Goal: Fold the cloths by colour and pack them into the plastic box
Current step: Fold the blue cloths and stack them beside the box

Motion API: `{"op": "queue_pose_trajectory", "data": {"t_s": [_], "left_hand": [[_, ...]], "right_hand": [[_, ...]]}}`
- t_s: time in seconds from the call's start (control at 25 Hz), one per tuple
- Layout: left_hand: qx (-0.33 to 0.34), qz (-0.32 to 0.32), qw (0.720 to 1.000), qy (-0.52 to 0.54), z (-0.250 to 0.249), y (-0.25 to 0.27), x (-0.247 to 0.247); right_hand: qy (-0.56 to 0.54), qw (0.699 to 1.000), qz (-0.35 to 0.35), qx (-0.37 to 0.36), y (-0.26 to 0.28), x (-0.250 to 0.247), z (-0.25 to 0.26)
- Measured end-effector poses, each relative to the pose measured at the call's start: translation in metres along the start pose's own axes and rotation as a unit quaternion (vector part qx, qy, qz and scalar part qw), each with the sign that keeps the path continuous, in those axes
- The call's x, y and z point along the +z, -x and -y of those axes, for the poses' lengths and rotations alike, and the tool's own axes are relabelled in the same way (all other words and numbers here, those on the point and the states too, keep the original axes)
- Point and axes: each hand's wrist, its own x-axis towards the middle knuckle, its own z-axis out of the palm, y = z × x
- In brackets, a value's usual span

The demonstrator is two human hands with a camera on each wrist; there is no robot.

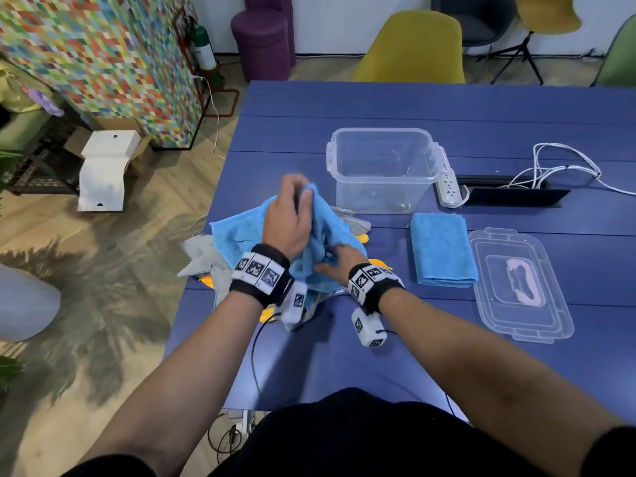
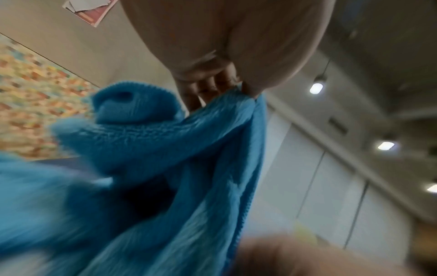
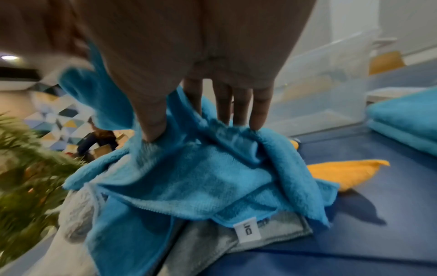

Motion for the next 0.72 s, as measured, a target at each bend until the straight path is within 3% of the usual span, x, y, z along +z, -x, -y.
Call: {"op": "queue_pose_trajectory", "data": {"t_s": [0.08,0.16,0.24,0.36,0.48,0.52,0.56,0.64,0.72], "left_hand": [[0.040,-0.021,0.998,0.047,-0.035,-0.020,-0.005],[0.044,0.010,0.995,0.086,-0.049,-0.032,-0.007],[0.043,0.057,0.991,0.116,-0.057,-0.035,-0.007],[0.057,0.060,0.979,0.187,-0.082,-0.040,-0.008],[0.071,0.004,0.984,0.161,-0.086,-0.058,-0.008],[0.059,0.005,0.987,0.149,-0.081,-0.063,-0.006],[0.040,0.014,0.989,0.142,-0.073,-0.063,-0.002],[0.006,0.043,0.990,0.138,-0.055,-0.059,0.006],[-0.020,0.110,0.991,0.066,-0.040,-0.053,0.006]], "right_hand": [[-0.127,0.991,-0.037,0.004,0.003,-0.003,0.001],[-0.305,0.948,-0.087,0.008,0.010,-0.013,0.007],[-0.396,0.912,-0.104,0.017,0.015,-0.025,0.017],[-0.396,0.908,-0.139,-0.009,0.019,-0.045,0.021],[-0.534,0.820,-0.192,-0.076,0.033,-0.069,0.036],[-0.554,0.804,-0.192,-0.104,0.038,-0.076,0.040],[-0.542,0.810,-0.195,-0.108,0.044,-0.084,0.043],[-0.496,0.830,-0.252,-0.041,0.038,-0.099,0.030],[-0.503,0.803,-0.317,0.026,0.036,-0.124,0.009]]}}
